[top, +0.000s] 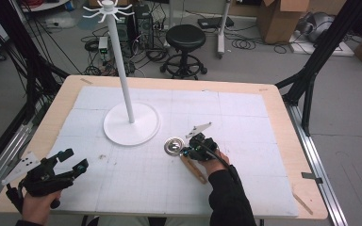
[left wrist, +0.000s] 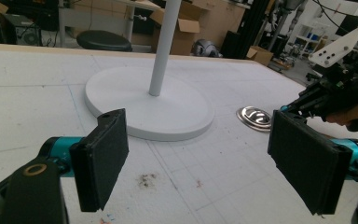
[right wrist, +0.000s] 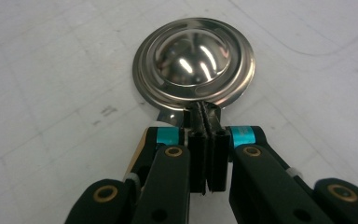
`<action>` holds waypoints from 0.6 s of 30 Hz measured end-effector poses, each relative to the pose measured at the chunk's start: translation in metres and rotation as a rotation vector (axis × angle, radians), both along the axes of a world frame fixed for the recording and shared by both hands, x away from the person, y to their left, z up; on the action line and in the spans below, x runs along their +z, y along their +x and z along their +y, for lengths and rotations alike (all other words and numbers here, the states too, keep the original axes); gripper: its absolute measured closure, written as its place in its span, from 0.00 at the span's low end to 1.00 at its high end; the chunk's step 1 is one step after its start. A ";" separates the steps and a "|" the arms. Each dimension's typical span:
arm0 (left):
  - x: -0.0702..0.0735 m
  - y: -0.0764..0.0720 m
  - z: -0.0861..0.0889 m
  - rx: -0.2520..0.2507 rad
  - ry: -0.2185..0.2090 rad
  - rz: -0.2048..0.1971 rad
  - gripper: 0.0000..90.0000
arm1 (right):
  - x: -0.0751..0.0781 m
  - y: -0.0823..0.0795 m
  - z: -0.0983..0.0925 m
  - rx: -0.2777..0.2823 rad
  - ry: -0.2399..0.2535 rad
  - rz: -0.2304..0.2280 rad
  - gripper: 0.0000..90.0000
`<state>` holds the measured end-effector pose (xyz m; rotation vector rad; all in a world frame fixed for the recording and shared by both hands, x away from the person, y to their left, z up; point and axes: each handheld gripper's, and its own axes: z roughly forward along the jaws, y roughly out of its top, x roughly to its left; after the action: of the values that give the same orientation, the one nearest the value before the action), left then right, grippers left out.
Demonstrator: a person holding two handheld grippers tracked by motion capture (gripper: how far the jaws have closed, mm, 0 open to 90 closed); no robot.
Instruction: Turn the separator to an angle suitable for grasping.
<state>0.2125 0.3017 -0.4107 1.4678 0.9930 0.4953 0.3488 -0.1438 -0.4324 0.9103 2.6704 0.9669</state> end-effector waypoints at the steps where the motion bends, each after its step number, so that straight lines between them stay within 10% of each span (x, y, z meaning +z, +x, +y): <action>1: 0.000 0.000 0.000 0.002 0.002 0.001 0.23 | 0.000 -0.001 0.002 0.015 -0.002 -0.010 0.99; 18: 0.000 0.000 0.001 0.003 -0.003 0.007 0.23 | 0.010 -0.018 0.020 0.128 0.071 -0.020 0.99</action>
<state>0.2125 0.3024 -0.4111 1.4660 1.0017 0.4910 0.3304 -0.1238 -0.4226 0.7457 2.7220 1.0982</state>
